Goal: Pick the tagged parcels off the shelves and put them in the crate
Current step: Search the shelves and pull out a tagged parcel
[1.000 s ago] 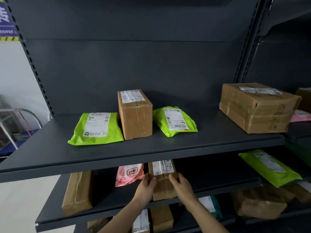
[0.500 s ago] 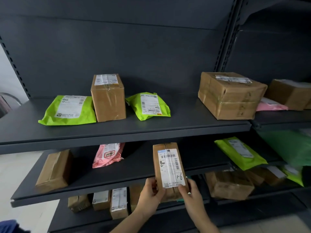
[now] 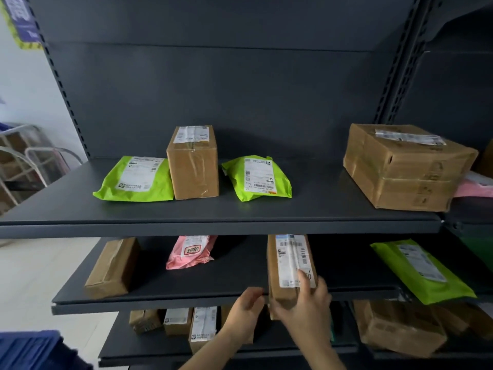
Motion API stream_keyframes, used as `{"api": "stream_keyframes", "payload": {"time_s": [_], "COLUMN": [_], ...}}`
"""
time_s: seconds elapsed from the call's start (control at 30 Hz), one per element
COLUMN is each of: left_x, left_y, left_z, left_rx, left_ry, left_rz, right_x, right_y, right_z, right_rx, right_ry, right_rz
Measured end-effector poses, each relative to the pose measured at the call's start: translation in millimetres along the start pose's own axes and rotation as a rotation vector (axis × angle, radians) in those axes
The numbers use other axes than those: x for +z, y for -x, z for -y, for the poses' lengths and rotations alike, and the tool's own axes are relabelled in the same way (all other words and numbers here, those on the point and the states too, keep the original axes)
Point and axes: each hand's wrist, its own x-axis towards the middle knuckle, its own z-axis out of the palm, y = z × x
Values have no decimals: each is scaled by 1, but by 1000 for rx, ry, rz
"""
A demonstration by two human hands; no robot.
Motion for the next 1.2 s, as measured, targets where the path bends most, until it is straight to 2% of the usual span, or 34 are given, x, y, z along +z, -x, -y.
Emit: {"api": "stream_keyframes", "payload": {"time_s": [0.17,0.27,0.47,0.63,0.8,0.97,1.13,1.2], "left_x": [-65,-105,-135,-136,-140,-130,-112,-108], "left_y": [-27,-47,-94,-115,-121,-112,-76,-59], "left_z": [21,33,53,57,54,55,65,69], "left_rx": [-45,-14,50,41,14,78,145,161], "left_ry": [-186,-381,-740,-963,-999,-959,-906,-882], "left_rz": [-275,-407,-400,-400,-440,-442,-439,-441], "right_x": [3,12,25,27,35,37,46,53], "right_y": [-42,-56,-61,-56,-35,-9,14,22], "right_z": [3,3,1,-1,-11,-10,7,16], "right_rx": [23,-12,-37,-39,-76,-260,-344,-363], "right_ry": [-16,1,20,7,6,-19,-75,-113], "right_rz": [-56,-136,-226,-165,-231,-381,-241,-120]}}
